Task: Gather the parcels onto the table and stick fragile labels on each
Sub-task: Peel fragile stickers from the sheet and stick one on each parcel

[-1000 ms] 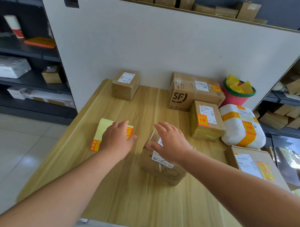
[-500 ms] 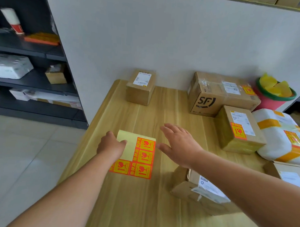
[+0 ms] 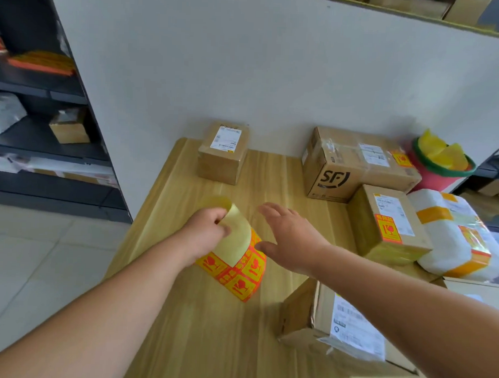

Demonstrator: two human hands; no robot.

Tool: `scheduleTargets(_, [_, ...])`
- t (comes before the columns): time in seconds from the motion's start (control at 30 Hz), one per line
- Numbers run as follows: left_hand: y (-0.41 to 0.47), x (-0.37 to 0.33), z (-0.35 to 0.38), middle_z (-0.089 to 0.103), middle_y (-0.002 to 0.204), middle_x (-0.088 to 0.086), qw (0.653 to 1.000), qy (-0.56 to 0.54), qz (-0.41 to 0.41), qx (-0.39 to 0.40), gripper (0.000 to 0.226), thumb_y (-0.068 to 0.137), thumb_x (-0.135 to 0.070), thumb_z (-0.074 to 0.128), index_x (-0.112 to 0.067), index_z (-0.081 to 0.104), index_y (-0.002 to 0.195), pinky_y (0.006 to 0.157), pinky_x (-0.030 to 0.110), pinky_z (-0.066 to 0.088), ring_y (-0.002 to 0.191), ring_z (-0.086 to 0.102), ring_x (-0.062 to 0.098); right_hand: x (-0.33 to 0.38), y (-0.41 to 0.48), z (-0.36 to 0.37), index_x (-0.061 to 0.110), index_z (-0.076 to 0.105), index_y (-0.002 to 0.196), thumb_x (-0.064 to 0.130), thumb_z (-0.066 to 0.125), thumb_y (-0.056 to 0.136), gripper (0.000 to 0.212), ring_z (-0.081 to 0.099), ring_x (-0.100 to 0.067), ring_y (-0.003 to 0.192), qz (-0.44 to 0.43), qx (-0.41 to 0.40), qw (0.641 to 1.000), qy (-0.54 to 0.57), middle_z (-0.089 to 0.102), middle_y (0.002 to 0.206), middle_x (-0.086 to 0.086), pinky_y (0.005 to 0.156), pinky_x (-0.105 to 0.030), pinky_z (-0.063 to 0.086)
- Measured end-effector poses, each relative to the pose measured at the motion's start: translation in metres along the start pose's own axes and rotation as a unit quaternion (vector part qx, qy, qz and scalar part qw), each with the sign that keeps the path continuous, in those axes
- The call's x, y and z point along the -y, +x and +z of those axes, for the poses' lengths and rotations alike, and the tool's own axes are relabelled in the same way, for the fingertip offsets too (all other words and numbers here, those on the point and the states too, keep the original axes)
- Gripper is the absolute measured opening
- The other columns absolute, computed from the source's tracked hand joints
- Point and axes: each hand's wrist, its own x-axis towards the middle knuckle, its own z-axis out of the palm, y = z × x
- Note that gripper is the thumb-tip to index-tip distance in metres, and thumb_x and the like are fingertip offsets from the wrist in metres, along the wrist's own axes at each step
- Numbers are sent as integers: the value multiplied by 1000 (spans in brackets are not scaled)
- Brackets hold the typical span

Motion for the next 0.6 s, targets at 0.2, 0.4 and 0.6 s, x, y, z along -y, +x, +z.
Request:
scheduleTargets(0.2, [-50, -85, -4, 63, 79, -2, 988, 84, 111, 60, 21, 92, -3, 55, -19, 65, 82, 63, 24, 41, 69, 53, 11, -1, -29, -56, 22, 39, 143, 33, 71, 83, 69, 55, -22, 117, 23, -65, 990, 127, 56, 131, -2, 94, -34, 47])
scheduleTargets(0.4, [-93, -128, -2, 61, 78, 0, 989, 95, 109, 28, 12, 82, -3, 69, -13, 64, 87, 67, 25, 45, 71, 56, 13, -22, -83, -100, 24, 55, 100, 16, 60, 90, 14, 56, -18, 73, 16, -119, 980, 157, 57, 83, 4, 57, -27, 44])
scheduleTargets(0.6, [-130, -141, 17, 71, 83, -2, 998, -42, 54, 4, 17, 82, -8, 71, -18, 60, 90, 77, 29, 42, 75, 67, 13, -63, -130, -128, 14, 63, 101, 8, 64, 87, 16, 70, -30, 75, 83, -151, 917, 358, 69, 90, -16, 69, -47, 60])
